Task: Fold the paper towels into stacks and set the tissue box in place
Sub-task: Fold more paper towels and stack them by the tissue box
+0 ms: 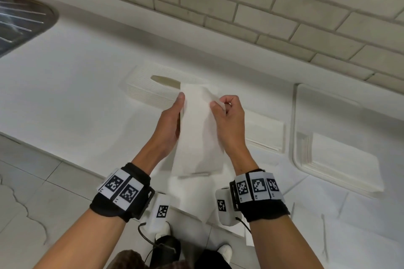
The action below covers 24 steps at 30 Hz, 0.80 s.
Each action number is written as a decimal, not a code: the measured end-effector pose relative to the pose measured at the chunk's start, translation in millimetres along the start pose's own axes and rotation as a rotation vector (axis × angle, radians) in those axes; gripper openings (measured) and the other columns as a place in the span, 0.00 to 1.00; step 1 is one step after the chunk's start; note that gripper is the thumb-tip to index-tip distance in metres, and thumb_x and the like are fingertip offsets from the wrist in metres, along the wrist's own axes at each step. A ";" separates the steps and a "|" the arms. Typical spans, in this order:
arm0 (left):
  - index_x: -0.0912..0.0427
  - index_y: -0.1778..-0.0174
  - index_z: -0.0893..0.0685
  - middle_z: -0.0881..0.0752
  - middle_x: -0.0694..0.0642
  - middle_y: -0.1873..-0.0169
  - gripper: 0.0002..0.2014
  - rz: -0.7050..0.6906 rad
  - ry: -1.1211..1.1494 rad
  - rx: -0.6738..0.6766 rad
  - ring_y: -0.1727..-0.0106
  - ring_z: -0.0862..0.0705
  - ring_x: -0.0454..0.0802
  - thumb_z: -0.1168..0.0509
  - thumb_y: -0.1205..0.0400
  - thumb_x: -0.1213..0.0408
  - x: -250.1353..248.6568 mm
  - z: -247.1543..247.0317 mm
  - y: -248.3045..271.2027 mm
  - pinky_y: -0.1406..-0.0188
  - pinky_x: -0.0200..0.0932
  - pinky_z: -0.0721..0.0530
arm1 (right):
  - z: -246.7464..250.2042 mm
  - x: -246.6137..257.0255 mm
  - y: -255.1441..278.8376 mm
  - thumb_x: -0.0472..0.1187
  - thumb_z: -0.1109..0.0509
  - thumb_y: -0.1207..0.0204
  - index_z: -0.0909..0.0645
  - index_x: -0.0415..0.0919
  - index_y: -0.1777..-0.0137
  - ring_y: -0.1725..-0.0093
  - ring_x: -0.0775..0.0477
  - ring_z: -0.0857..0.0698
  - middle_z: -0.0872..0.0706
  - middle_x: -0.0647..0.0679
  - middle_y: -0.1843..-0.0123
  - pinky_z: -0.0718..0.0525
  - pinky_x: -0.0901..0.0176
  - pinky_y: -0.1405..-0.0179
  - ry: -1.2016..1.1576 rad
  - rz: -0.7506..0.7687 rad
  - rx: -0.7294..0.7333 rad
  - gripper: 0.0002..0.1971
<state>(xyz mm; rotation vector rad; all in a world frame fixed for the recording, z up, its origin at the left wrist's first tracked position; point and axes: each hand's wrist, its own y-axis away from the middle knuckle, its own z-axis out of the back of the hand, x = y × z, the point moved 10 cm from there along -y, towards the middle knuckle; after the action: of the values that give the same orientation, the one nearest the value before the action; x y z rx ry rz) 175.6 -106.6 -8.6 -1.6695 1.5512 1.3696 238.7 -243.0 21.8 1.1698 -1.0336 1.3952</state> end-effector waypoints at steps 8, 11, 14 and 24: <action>0.60 0.50 0.12 0.10 0.50 0.61 0.06 -0.106 -0.445 -0.226 0.66 0.12 0.41 0.31 0.21 0.70 1.4 43.2 0.6 0.69 0.31 0.18 | 46.9 -78.6 4.7 0.43 0.32 0.20 0.19 0.41 0.44 0.43 0.42 0.16 0.13 0.47 0.47 0.17 0.58 0.49 0.592 -0.144 -0.015 0.08; 0.59 0.49 0.13 0.10 0.50 0.60 0.07 -0.135 -0.455 -0.251 0.68 0.12 0.37 0.31 0.21 0.70 -8.8 52.8 0.0 0.70 0.30 0.18 | 44.5 -119.3 16.2 0.47 0.26 0.26 0.23 0.45 0.33 0.31 0.42 0.25 0.20 0.47 0.33 0.24 0.47 0.35 0.978 -0.250 0.191 0.22; 0.57 0.49 0.13 0.10 0.48 0.60 0.08 -0.147 -0.423 -0.252 0.68 0.12 0.36 0.31 0.21 0.70 -14.1 53.1 0.2 0.69 0.30 0.17 | 40.0 -123.2 17.4 0.53 0.25 0.30 0.27 0.47 0.28 0.27 0.43 0.30 0.22 0.48 0.30 0.30 0.46 0.33 1.114 -0.276 0.227 0.31; 0.48 0.55 0.14 0.10 0.46 0.58 0.09 -0.162 -0.391 -0.255 0.61 0.12 0.42 0.31 0.21 0.69 -15.2 51.8 4.2 0.63 0.35 0.17 | 31.2 -125.4 20.2 0.44 0.25 0.28 0.28 0.49 0.39 0.36 0.44 0.21 0.16 0.51 0.38 0.32 0.46 0.40 0.990 -0.326 0.276 0.20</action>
<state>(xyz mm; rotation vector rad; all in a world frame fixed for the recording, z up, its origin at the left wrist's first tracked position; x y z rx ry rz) 156.2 -56.3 -14.0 -1.5097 1.0359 1.7354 226.6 -296.7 -96.8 0.6235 0.0452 1.5901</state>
